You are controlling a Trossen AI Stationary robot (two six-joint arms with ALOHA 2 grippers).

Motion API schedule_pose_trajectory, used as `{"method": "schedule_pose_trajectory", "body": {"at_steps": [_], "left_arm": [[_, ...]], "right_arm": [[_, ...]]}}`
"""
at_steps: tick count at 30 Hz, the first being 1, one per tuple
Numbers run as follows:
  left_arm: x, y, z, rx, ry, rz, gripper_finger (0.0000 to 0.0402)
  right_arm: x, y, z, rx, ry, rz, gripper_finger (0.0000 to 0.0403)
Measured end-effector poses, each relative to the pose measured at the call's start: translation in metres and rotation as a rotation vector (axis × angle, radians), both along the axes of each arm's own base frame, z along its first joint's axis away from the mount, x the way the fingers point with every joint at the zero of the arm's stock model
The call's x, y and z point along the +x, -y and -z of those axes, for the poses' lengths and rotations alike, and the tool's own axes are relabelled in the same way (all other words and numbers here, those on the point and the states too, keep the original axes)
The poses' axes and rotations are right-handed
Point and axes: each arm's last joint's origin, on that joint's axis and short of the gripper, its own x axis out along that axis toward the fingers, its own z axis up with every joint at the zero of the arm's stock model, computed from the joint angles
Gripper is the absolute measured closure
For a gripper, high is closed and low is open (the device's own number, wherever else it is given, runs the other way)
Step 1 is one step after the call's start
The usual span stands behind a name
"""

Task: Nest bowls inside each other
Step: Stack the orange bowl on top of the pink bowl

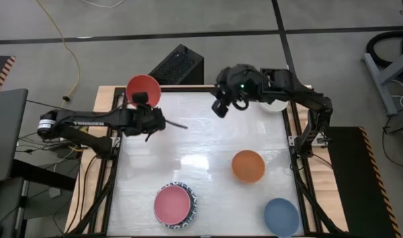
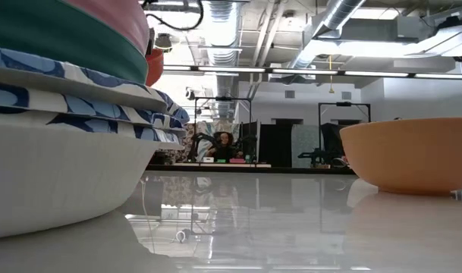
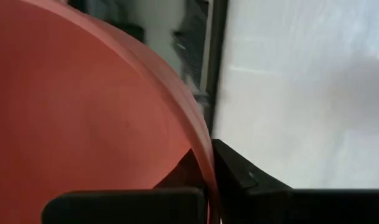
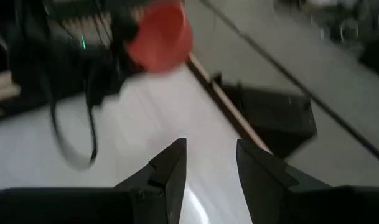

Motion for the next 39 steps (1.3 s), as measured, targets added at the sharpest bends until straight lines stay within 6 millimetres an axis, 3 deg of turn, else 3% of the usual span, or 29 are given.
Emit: {"method": "schedule_pose_trajectory", "body": {"at_steps": [7, 13, 20, 27, 39], "left_arm": [[0.021, 0.026, -0.003, 0.207, -0.082, 0.157, 0.0401], [0.046, 0.034, 0.000, 0.377, -0.162, 0.178, 0.0401], [0.068, 0.035, 0.015, 0.446, -0.304, 0.199, 0.0401], [0.074, 0.036, 0.024, 0.478, -0.347, 0.179, 0.0401], [0.080, 0.038, 0.018, 0.512, -0.358, 0.183, 0.0401]], "right_arm": [[0.021, -0.003, -0.012, -0.099, 0.153, -0.066, 0.0243], [0.065, -0.013, 0.018, -0.190, 0.055, -0.126, 0.0243], [0.102, -0.022, 0.049, -0.331, -0.051, -0.082, 0.0243], [0.108, -0.021, 0.049, -0.397, -0.037, 0.047, 0.0243], [0.109, -0.001, 0.051, -0.321, -0.012, 0.038, 0.0243]]}}
